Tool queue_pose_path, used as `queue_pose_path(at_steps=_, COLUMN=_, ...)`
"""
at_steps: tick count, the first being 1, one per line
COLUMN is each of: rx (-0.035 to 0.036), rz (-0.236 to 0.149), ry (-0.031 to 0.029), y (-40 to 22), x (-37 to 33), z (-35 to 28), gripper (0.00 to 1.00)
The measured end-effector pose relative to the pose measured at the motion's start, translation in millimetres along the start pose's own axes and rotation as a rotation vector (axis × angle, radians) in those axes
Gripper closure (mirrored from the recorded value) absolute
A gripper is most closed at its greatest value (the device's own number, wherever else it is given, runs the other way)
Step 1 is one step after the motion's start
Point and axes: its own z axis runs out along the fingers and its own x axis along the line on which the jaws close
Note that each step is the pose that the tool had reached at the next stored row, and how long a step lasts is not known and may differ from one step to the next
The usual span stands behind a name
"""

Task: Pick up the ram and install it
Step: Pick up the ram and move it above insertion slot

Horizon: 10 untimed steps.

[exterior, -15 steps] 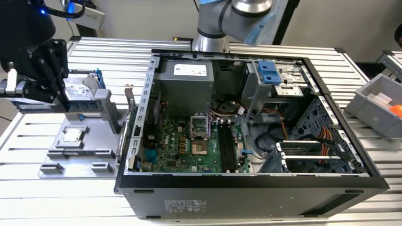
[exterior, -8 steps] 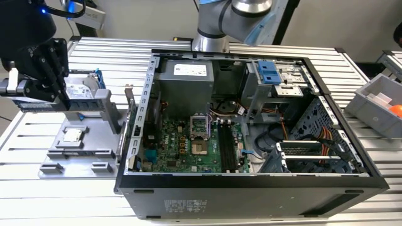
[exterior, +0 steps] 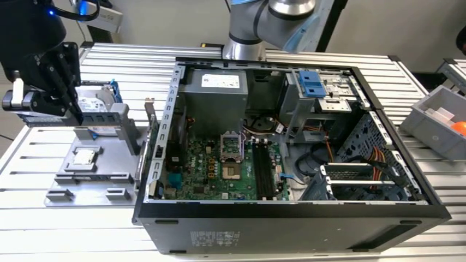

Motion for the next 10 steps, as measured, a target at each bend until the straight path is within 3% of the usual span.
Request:
queue_pose_path(at_steps=7, rx=0.0021, rz=0.0, ry=0.0002, y=-1.3, x=-3.2, z=0.0, gripper=1.0)
queue_pose_path(at_steps=10, rx=0.0065, rz=0.0, ry=0.0002, y=-2.0, x=-4.4, z=0.0, gripper=1.0)
